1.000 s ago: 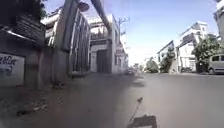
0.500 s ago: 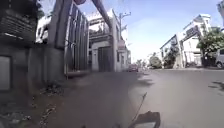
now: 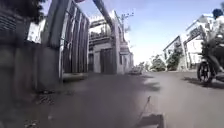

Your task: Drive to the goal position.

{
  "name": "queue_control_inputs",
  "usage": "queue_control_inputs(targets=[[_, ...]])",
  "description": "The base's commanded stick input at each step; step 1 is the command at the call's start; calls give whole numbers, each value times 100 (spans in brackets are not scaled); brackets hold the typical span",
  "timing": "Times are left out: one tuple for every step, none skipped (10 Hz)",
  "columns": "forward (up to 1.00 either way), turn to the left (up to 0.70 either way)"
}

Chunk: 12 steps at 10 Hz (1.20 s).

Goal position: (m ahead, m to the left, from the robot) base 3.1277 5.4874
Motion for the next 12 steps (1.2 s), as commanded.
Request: queue_control_inputs(targets=[[100,0],[100,0],[100,0],[100,0],[100,0],[100,0],[100,0],[100,0],[100,0],[100,0],[100,0],[100,0]])
